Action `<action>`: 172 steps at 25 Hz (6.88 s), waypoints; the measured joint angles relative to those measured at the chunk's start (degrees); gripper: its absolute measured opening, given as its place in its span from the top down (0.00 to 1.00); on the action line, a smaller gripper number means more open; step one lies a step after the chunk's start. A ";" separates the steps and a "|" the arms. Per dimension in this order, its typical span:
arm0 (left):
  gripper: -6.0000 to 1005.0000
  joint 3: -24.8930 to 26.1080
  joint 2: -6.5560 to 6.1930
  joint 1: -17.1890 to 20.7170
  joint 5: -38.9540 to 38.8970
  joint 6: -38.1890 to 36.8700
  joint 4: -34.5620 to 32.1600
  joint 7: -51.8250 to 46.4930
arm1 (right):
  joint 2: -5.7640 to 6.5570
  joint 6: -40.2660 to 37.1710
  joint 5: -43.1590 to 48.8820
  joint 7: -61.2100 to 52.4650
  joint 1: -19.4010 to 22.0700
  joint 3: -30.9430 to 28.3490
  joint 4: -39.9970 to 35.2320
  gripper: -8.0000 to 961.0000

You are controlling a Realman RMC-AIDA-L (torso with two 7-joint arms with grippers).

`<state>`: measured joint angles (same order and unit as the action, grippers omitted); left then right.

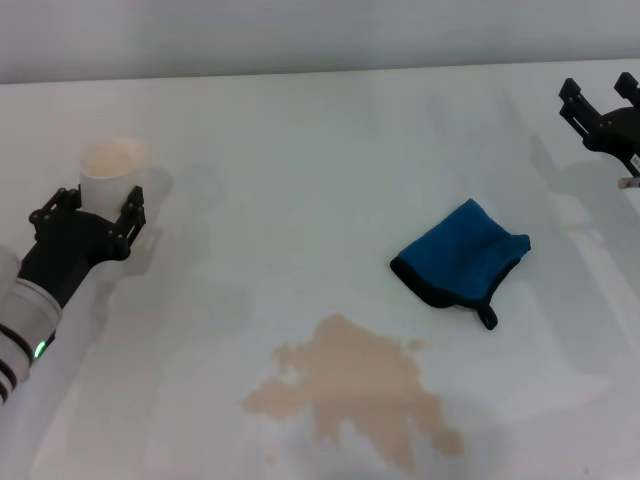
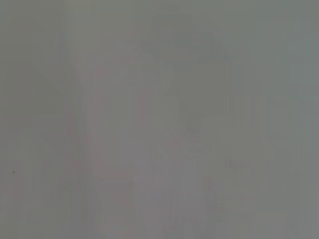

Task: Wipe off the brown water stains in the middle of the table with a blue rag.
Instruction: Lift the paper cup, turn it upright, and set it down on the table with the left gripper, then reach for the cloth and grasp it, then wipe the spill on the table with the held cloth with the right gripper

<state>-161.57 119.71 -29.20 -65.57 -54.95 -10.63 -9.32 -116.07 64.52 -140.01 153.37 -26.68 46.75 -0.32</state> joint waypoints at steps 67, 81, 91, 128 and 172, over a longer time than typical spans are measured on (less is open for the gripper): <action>0.11 -0.01 -0.53 22.50 0.06 -20.21 -7.46 -3.25 | 2.55 14.98 90.42 -98.45 -3.31 13.36 -69.41 0.19; 0.11 0.11 -0.53 21.48 -0.09 -21.32 -7.01 -3.95 | 0.74 31.05 108.13 -110.95 -6.80 14.91 -75.78 0.19; 0.11 0.12 -0.56 20.10 -0.09 -23.74 -7.04 -3.95 | 0.59 29.60 103.24 -129.15 -5.99 16.28 -65.10 0.19; 0.11 -0.07 -0.95 19.62 0.29 -25.93 -3.53 -5.23 | 0.51 11.50 109.34 -148.66 -6.93 34.51 -59.66 0.20; 0.11 0.03 -0.88 17.94 0.07 -26.99 -1.03 -8.61 | 0.43 11.76 102.85 -138.75 -6.97 42.25 -60.47 0.92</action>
<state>-161.54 118.83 -11.26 -65.50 -81.94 -11.65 -17.93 -115.64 76.27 -37.16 14.61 -33.65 89.01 -60.79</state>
